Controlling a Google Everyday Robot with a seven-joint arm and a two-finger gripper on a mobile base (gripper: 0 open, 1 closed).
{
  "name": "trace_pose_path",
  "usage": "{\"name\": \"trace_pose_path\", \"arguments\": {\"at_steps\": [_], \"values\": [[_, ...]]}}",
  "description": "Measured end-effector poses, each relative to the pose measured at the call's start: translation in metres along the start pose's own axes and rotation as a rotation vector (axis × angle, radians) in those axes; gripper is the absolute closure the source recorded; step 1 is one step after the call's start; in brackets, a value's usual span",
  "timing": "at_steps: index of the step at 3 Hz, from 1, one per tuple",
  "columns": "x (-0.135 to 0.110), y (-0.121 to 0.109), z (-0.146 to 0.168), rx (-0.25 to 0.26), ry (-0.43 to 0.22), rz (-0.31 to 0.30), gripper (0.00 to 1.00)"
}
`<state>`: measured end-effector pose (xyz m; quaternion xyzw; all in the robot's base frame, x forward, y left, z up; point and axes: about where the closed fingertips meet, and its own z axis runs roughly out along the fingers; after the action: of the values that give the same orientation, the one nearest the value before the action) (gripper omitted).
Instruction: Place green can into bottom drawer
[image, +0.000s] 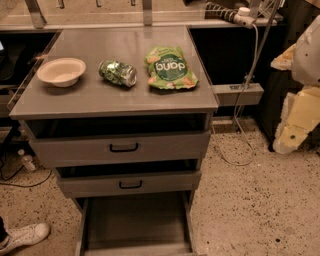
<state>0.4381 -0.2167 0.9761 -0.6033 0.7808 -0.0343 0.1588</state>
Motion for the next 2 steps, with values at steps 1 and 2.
{"name": "trace_pose_path", "arguments": {"at_steps": [1, 2], "values": [[0.000, 0.000, 0.000, 0.000, 0.000, 0.000, 0.00], [-0.042, -0.003, -0.007, 0.002, -0.011, -0.058, 0.00]]}}
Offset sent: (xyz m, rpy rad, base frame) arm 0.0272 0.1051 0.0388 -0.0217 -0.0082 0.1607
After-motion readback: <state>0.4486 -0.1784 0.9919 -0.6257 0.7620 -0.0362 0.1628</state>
